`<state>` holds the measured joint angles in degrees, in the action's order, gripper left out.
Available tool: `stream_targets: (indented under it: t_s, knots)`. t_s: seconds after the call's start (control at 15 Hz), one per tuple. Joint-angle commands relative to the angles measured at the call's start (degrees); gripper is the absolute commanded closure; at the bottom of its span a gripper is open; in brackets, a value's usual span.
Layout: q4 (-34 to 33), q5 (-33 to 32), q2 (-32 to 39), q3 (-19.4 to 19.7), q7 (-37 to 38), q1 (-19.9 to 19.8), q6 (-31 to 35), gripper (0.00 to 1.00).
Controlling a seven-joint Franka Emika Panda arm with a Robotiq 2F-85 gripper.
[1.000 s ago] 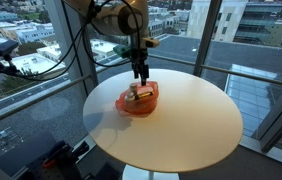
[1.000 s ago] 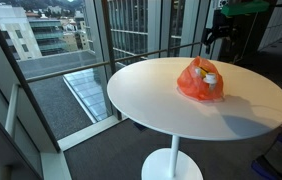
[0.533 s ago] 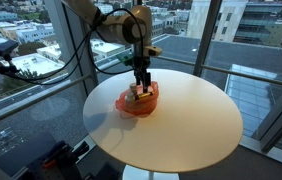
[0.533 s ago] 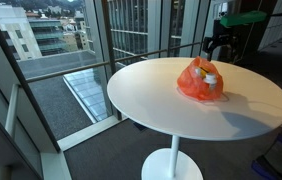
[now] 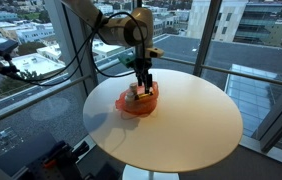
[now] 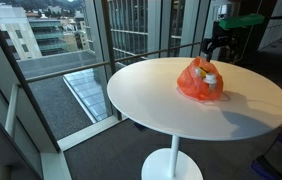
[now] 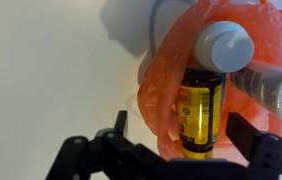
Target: Remove the bottle with a yellow cap from the plastic bag and put it on the table
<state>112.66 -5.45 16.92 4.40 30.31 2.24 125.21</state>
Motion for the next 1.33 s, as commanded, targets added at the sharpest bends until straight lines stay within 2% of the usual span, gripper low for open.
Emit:
stream_targets:
  t_s: [0.0,0.67,1.27]
  knots:
    - [-0.1,0.3,1.0,0.0,-0.3,0.4,2.3,0.0]
    - [-1.4,0.9,5.5,0.1,-1.1,1.2,8.7,0.0]
    - [-2.0,1.0,6.4,-0.1,-1.6,2.0,9.8,0.0]
